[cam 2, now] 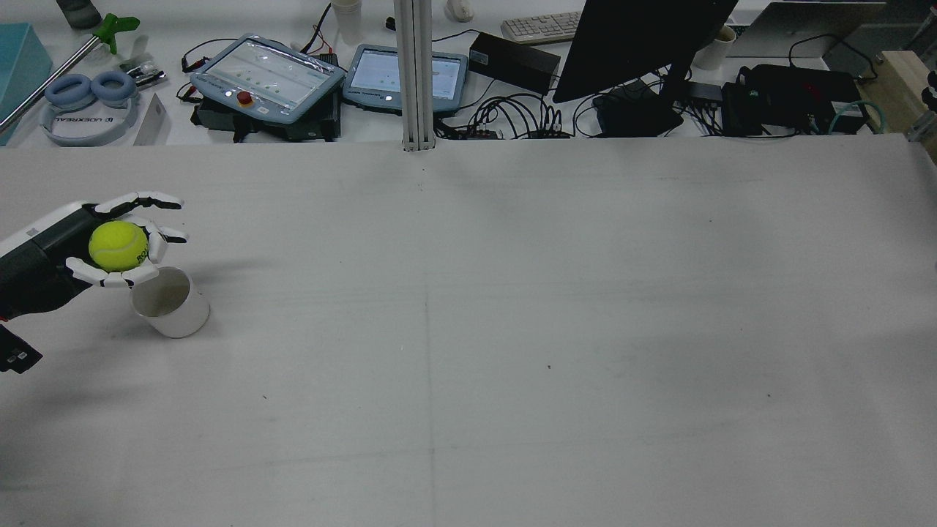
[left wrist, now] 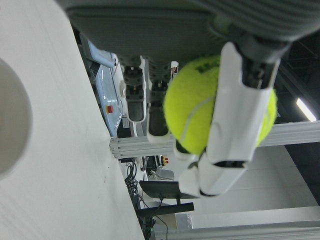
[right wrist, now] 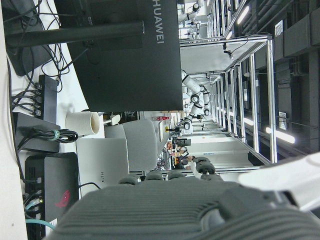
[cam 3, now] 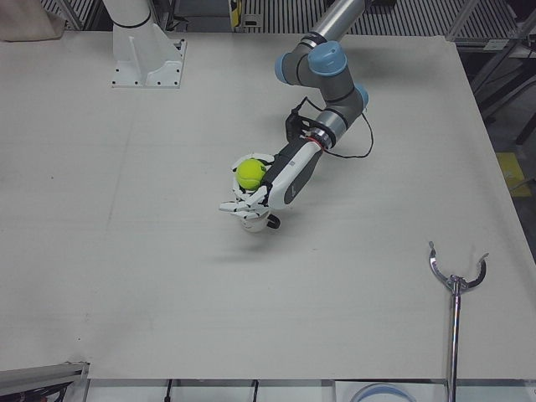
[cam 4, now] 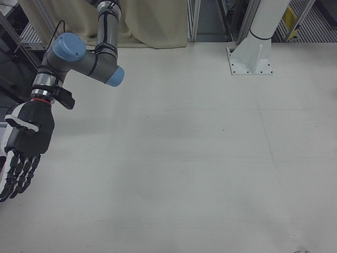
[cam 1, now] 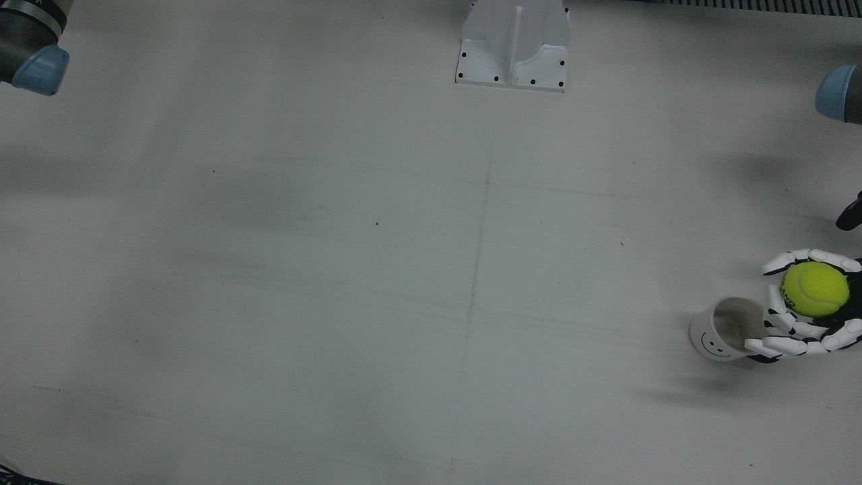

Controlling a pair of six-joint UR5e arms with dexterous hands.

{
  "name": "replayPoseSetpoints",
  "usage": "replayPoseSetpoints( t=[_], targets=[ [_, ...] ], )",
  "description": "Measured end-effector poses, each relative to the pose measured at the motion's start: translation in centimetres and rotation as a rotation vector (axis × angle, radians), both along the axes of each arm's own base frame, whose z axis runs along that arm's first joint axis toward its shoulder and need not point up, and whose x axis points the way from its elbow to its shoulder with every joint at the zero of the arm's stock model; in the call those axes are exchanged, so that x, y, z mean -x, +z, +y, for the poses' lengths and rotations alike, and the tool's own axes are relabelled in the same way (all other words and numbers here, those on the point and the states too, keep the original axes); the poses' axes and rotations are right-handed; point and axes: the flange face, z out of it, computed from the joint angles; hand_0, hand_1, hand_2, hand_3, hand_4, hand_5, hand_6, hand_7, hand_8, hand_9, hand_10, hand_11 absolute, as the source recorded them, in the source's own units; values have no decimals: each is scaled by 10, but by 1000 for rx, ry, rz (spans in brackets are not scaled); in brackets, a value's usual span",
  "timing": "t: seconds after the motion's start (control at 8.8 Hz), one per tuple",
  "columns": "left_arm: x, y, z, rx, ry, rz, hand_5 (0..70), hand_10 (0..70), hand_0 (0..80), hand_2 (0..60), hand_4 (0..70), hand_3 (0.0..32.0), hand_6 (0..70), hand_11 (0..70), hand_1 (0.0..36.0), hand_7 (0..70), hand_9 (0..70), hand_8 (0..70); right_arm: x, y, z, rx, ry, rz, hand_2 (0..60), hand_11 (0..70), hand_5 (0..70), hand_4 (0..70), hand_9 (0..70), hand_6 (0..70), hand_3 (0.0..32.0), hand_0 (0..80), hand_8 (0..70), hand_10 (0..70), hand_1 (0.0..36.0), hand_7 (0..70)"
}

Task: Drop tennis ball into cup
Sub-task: 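Carry the yellow tennis ball in the left hand over the white cup, then open the left hand fingers to release the ball into the cup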

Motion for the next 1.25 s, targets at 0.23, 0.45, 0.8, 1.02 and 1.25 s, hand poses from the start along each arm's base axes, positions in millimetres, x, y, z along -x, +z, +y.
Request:
replayPoseSetpoints(
  t=[0.23, 0.45, 0.8, 1.02, 1.25],
  targets=[
    [-22, 9, 1, 10, 7, -4, 260, 172, 700, 295, 184, 0, 700, 277, 288, 700, 560, 451, 0, 0, 0, -1, 0, 0, 0, 0, 0, 0, 0, 0, 0, 0, 0, 0, 0, 0],
    [-36, 9, -6, 15, 9, -3, 259, 171, 698, 289, 180, 0, 700, 276, 287, 700, 555, 448, 0, 0, 0, -1, 0, 0, 0, 0, 0, 0, 0, 0, 0, 0, 0, 0, 0, 0],
    [-52, 11, -21, 20, 9, -7, 258, 167, 704, 281, 175, 0, 700, 270, 287, 700, 547, 443, 0, 0, 0, -1, 0, 0, 0, 0, 0, 0, 0, 0, 0, 0, 0, 0, 0, 0],
    [-55, 18, -24, 25, 10, -8, 255, 166, 708, 282, 168, 0, 700, 268, 290, 700, 543, 441, 0, 0, 0, 0, 0, 0, 0, 0, 0, 0, 0, 0, 0, 0, 0, 0, 0, 0],
    [-53, 22, -24, 26, 10, -7, 244, 165, 708, 271, 167, 0, 700, 267, 293, 700, 542, 434, 0, 0, 0, 0, 0, 0, 0, 0, 0, 0, 0, 0, 0, 0, 0, 0, 0, 0]
  ],
)
